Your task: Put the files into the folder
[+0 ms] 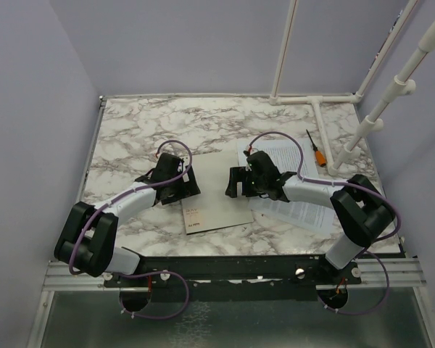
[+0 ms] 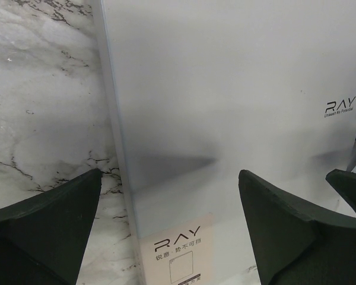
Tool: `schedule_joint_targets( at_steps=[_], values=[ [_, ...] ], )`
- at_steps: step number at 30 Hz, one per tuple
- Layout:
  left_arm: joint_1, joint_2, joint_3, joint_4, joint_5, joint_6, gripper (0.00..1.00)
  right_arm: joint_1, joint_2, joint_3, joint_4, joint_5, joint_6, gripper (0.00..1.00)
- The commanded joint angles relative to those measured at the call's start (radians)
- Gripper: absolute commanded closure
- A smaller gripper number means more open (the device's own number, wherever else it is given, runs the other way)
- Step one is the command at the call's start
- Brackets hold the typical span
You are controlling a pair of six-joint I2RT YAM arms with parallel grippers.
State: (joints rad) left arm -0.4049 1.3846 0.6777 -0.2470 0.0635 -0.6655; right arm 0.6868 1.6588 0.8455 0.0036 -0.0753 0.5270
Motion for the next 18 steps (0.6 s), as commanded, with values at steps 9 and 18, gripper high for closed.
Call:
schedule_joint_targets(
  at_steps=[9, 18],
  values=[
    [-0.016, 0.043, 0.024, 0.017, 0.023, 0.003, 0.01, -0.003, 0.037, -0.077, 0.058, -0.045, 0.029, 0.07],
    [-0.021, 0.047, 0.022, 0.017, 0.020, 0.006, 0.01, -0.003, 0.010, -0.128, 0.146, -0.176, 0.072, 0.09]
  ],
)
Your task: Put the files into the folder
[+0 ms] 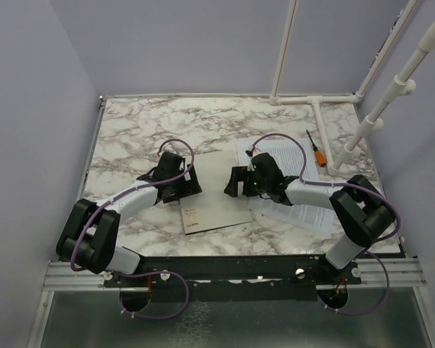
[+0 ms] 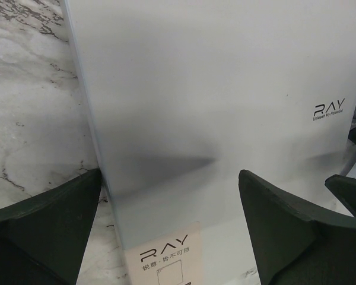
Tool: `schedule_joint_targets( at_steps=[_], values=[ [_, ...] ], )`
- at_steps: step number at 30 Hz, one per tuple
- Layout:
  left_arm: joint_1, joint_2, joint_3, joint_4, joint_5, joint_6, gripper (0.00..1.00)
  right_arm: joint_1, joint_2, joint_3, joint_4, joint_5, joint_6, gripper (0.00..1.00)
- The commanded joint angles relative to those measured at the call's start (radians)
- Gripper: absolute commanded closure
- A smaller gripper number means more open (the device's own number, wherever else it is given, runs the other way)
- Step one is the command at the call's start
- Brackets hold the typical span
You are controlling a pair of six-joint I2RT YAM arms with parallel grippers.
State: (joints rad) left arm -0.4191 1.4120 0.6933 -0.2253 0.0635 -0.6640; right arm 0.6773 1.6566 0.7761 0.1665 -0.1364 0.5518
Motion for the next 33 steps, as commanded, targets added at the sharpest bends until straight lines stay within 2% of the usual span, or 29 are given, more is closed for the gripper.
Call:
schedule_joint_targets(
  at_steps=[1, 15, 33],
  values=[
    [-0.008, 0.018, 0.009, -0.006, 0.021, 0.005, 0.01, 0.007, 0.006, -0.064, -0.006, -0.130, 0.056, 0.09],
    [-0.009, -0.009, 0.003, -0.016, 0.003, 0.008, 0.01, 0.007, -0.104, -0.132, 0.176, -0.294, 0.168, 0.12],
    [-0.010, -0.070, 0.003, -0.021, 0.065, -0.015, 0.01, 0.007, -0.194, -0.243, 0.442, -0.351, 0.320, 0.14]
  ],
)
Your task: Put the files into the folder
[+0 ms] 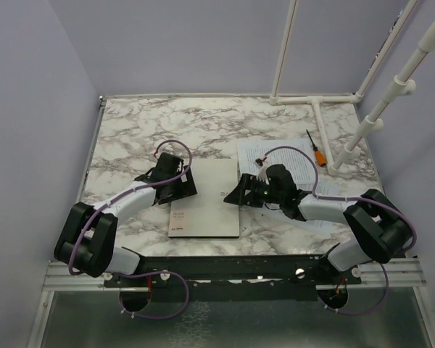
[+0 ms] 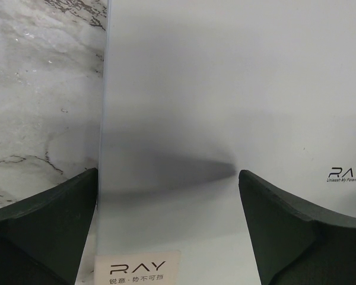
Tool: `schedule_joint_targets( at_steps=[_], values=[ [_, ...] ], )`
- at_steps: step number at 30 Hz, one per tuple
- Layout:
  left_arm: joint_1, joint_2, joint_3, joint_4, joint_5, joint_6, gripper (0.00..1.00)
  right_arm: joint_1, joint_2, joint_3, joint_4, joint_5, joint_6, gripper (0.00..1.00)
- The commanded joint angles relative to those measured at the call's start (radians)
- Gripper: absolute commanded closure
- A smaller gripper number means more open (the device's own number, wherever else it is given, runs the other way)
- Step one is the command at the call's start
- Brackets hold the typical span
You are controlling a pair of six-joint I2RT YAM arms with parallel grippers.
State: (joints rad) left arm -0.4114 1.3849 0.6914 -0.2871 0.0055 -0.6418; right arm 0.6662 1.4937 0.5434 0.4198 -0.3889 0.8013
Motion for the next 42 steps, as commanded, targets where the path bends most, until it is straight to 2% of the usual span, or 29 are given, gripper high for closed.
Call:
schedule_joint_targets(
  at_steps=[1, 17, 20, 21, 28, 42],
  values=[
    [-0.017, -0.048, 0.004, 0.042, 0.132, -0.039, 0.01, 0.019, -0.032, -0.013, 0.199, -0.101, 0.077, 0.14],
    [-0.017, -0.117, -0.005, 0.115, 0.251, -0.073, 0.01, 0.018, -0.062, -0.100, 0.461, -0.119, 0.207, 0.14],
    [-0.017, -0.119, -0.006, 0.123, 0.259, -0.077, 0.01, 0.018, -0.063, -0.118, 0.521, -0.122, 0.234, 0.14],
    [-0.017, -0.126, -0.010, 0.132, 0.266, -0.083, 0.01, 0.018, -0.061, -0.140, 0.599, -0.119, 0.265, 0.14],
    [-0.017, -0.165, -0.034, 0.181, 0.295, -0.114, 0.01, 0.018, -0.033, -0.165, 0.714, -0.118, 0.318, 0.14],
    [-0.016, -0.213, -0.082, 0.316, 0.352, -0.196, 0.01, 0.035, 0.023, -0.164, 0.744, -0.093, 0.351, 0.14]
  ],
)
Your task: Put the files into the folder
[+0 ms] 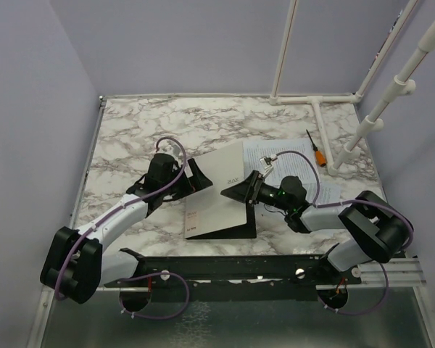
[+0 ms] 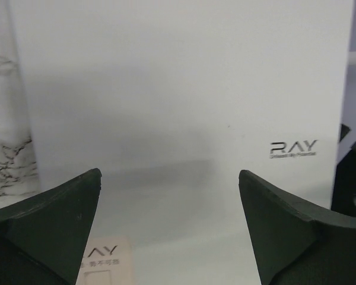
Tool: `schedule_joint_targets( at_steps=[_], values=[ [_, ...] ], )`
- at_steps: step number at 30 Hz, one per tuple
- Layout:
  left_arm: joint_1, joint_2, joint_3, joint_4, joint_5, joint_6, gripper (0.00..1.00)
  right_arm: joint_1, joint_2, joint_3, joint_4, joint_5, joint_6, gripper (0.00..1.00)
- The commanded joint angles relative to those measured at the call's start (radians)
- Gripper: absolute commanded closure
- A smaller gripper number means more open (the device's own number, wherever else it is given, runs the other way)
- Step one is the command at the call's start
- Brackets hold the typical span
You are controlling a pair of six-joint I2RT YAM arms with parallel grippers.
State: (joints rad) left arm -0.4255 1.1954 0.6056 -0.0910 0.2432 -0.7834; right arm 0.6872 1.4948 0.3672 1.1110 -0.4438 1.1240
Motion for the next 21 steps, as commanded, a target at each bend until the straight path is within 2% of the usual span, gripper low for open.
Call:
schedule_joint_targets(
  at_steps=[1, 8, 21],
  values=[
    [-0.002, -0.023, 0.001, 0.125, 0.116, -0.058, 0.01, 0.016, 0.026, 0.009, 0.057, -0.035, 0.030, 0.15],
    [-0.002, -0.026, -0.004, 0.128, 0.114, -0.059, 0.01, 0.017, 0.014, 0.016, 0.008, -0.022, 0.010, 0.20],
    [-0.001, -0.040, 0.017, 0.073, 0.071, -0.032, 0.01, 0.018, -0.112, 0.076, -0.336, 0.044, -0.152, 0.54]
  ],
)
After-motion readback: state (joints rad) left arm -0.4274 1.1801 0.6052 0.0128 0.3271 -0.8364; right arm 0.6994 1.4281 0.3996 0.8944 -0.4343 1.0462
